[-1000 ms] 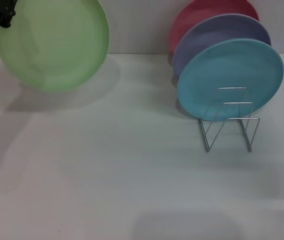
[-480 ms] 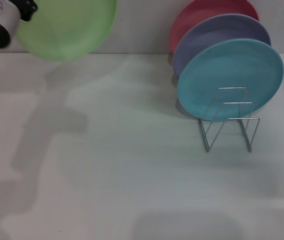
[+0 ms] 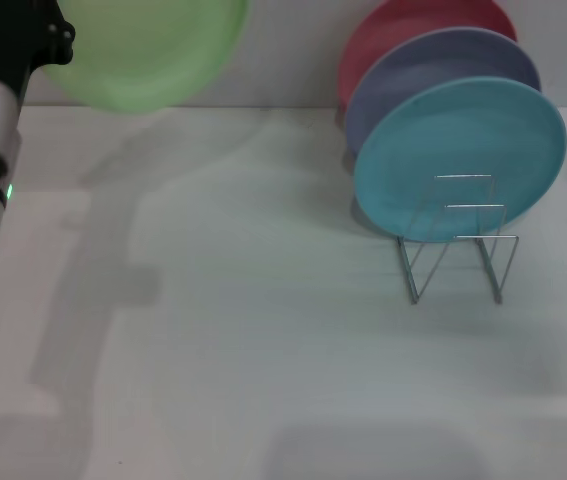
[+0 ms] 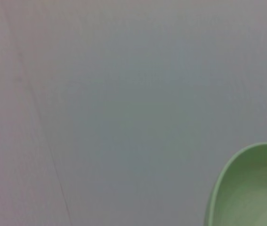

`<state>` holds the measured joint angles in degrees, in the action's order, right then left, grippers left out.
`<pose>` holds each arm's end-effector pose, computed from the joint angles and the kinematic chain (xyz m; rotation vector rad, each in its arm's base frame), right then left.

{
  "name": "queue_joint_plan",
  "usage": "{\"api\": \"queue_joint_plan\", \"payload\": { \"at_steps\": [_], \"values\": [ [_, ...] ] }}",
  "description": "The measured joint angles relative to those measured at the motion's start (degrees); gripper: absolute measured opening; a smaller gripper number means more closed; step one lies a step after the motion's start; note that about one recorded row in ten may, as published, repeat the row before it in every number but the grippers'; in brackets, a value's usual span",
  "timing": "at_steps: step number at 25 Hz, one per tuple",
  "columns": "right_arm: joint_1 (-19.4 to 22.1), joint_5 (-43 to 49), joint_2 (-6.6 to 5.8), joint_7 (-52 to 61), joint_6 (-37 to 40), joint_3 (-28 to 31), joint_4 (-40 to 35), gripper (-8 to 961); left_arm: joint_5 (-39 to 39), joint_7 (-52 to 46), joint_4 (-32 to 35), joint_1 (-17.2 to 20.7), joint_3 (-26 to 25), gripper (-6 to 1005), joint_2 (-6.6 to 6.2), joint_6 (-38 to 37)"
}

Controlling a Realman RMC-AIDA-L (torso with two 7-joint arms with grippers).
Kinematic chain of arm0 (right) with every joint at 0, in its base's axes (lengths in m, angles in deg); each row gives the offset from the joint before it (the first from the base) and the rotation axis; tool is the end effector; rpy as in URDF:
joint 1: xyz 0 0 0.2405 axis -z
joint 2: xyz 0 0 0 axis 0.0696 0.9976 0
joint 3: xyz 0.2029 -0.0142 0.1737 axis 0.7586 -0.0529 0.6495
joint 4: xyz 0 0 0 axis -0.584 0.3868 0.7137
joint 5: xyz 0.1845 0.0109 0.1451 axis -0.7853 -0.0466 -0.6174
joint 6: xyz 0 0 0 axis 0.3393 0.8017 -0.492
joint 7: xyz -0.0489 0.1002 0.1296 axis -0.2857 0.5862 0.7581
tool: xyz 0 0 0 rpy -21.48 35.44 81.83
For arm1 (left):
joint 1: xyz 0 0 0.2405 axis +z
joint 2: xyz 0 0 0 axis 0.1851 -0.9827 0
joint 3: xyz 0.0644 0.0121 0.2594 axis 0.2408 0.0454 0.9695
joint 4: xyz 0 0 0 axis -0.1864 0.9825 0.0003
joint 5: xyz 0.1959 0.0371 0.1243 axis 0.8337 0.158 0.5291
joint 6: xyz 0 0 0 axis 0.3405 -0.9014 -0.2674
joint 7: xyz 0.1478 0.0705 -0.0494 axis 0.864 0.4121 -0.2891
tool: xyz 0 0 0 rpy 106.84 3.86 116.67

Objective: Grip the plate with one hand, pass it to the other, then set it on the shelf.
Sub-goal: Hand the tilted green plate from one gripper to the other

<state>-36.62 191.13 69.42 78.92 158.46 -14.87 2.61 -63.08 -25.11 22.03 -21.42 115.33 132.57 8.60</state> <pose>0.3026 0.4053 0.0513 -1.1571 0.2929 0.9161 -0.1881 0.4052 0.0054 -1.4827 -0.0987 -0.5632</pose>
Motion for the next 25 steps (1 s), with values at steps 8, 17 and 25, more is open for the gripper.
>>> {"api": "queue_joint_plan", "payload": {
  "at_steps": [8, 17, 25],
  "values": [
    [0.4, 0.3, 0.16, 0.0, 0.2, -0.5, 0.3, 608, 17.5, -35.5, -9.3, 0.3, -1.3, 53, -0.43, -4.0],
    [5.9, 1.1, 0.51, -6.0, 1.1, -6.1, 8.3, 607, 26.3, -56.5, -21.6, 0.4, -4.6, 54, -0.29, -9.3],
    [11.8, 1.8, 0.22, -12.3, 2.1, -17.3, 19.8, 607, 25.8, -59.5, -30.2, -0.8, -4.1, 55, 0.33, -16.1]
  ]
}}
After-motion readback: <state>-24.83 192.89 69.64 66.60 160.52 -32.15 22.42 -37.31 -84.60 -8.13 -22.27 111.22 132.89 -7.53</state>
